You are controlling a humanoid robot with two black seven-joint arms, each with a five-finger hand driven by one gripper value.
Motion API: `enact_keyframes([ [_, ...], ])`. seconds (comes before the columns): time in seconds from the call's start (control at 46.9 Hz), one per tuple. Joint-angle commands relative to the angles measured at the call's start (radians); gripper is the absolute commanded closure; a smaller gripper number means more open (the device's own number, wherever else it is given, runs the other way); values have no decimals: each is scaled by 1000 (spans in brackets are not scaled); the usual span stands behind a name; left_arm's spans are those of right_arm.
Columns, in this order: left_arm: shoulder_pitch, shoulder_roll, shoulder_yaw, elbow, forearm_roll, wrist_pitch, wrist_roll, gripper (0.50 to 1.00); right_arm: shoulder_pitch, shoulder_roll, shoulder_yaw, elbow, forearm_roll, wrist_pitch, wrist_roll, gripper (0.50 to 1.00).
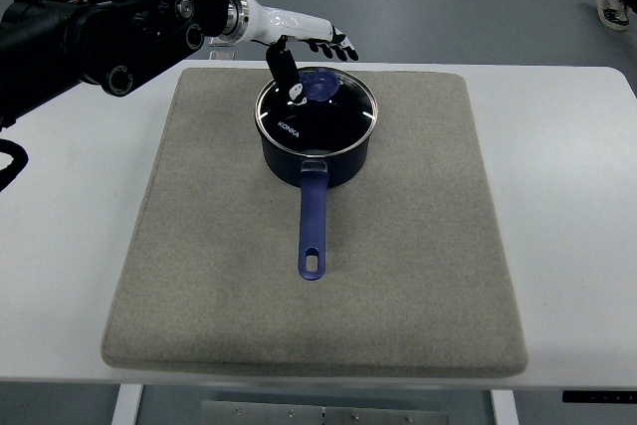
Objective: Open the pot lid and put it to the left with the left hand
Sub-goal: 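Lower the left hand onto the blue lid knob and grasp it, then lift the glass lid off the saucepan with the left hand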
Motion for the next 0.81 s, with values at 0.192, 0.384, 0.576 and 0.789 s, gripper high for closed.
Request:
enact_keyframes([
  [0.192, -8, 0, 28, -2, 0, 0, -2, 692, 0, 0, 0, 0, -1, 0, 0, 583],
  [0.384, -8, 0, 30, -2, 0, 0, -2, 765, 0, 0, 0, 0, 1, 0, 0, 583],
  [0.576, -8, -8, 30, -1, 0, 0, -2, 836, 0, 0, 0, 0, -1, 0, 0, 583],
  [0.789, -15, -8, 30, -2, 8, 0, -2, 902, 0, 0, 0, 0, 1, 0, 0, 583],
])
